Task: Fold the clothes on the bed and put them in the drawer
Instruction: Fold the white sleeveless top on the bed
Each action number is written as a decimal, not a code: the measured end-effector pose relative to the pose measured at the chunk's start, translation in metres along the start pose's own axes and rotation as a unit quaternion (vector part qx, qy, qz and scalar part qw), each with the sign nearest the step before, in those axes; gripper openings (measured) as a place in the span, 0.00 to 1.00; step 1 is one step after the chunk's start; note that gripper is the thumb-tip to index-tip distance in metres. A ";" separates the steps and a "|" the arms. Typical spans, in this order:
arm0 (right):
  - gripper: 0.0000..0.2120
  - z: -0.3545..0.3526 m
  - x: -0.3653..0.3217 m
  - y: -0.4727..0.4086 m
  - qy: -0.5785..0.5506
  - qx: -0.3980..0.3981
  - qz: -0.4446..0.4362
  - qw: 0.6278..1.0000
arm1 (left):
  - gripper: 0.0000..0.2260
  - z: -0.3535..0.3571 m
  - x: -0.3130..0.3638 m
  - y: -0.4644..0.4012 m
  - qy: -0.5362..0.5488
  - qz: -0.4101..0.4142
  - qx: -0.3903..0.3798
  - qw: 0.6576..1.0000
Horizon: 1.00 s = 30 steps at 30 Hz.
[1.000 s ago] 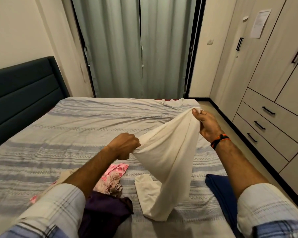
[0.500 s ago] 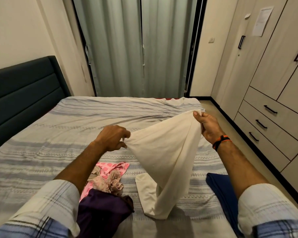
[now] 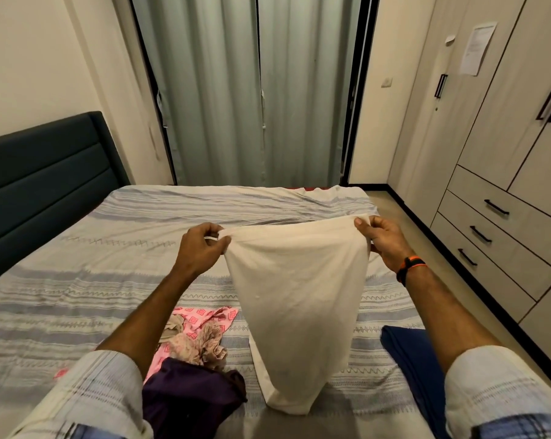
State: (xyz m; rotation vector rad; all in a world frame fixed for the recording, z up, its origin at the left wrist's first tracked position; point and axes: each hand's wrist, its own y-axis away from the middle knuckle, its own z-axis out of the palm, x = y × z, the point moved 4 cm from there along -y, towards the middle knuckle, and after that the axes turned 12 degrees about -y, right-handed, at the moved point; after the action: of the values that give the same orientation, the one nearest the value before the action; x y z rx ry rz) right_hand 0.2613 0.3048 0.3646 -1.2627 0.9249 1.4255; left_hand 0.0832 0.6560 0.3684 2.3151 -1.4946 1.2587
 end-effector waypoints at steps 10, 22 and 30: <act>0.19 -0.001 -0.008 -0.003 0.197 0.035 -0.058 0.978 | 0.11 0.007 0.012 -0.010 -0.312 0.003 -0.001 0.950; 0.18 0.017 -0.016 -0.004 0.015 0.013 0.081 0.996 | 0.12 0.023 0.028 -0.005 0.192 -0.196 -0.023 0.961; 0.09 0.033 -0.122 -0.027 -0.065 0.002 -0.037 0.997 | 0.07 -0.042 0.119 -0.062 0.272 -0.056 0.092 0.956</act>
State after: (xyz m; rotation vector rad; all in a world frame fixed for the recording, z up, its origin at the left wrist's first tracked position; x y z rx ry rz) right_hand 0.2772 0.3204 0.4922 -1.1749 0.7858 1.4295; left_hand 0.1288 0.6243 0.4975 1.8758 -1.0833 1.8667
